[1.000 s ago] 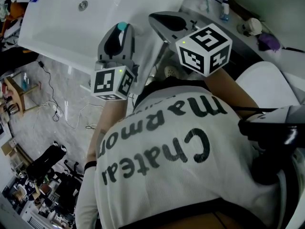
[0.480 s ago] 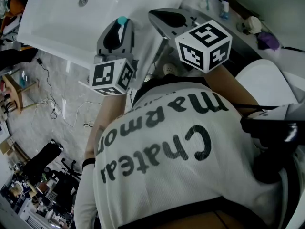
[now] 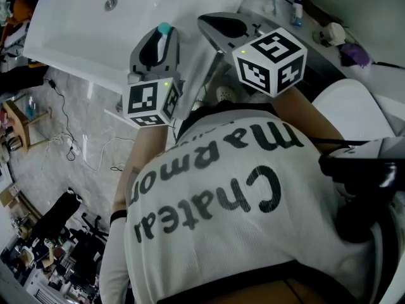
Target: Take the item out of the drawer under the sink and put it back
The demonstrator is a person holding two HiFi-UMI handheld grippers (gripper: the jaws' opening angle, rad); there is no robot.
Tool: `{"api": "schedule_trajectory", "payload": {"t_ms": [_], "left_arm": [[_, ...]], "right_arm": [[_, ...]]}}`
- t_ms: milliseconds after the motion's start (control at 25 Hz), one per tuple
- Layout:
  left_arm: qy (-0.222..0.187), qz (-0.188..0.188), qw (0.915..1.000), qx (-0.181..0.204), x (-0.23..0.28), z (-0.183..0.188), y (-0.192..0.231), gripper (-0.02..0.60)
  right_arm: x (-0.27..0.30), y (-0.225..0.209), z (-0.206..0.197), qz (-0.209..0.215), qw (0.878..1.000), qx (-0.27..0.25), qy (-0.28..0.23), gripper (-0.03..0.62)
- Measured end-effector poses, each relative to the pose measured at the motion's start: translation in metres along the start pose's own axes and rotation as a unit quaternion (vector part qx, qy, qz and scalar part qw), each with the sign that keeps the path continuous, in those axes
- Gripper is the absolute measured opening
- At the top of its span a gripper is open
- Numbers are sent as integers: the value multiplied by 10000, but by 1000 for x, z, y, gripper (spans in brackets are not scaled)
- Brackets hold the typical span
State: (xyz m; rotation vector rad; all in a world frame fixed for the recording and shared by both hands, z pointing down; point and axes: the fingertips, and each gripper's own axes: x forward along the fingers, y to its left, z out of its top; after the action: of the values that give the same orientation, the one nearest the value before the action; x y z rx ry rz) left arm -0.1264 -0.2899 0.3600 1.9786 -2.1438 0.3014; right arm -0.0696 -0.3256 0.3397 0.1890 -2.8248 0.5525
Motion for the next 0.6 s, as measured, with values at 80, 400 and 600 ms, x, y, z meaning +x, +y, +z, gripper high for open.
{"api": "schedule_trajectory", "payload": {"t_ms": [80, 400, 600], "left_arm": [[-6, -20, 10000, -28, 0, 0, 0, 98], [62, -97, 9999, -28, 0, -1, -3, 98], [206, -112, 9996, 147, 0, -3, -7, 109]], "right_arm": [[0, 0, 0, 7, 10000, -7, -4, 11], [3, 1, -1, 54, 10000, -22, 15, 11], [4, 1, -1, 93, 9999, -27, 36, 11]]}}
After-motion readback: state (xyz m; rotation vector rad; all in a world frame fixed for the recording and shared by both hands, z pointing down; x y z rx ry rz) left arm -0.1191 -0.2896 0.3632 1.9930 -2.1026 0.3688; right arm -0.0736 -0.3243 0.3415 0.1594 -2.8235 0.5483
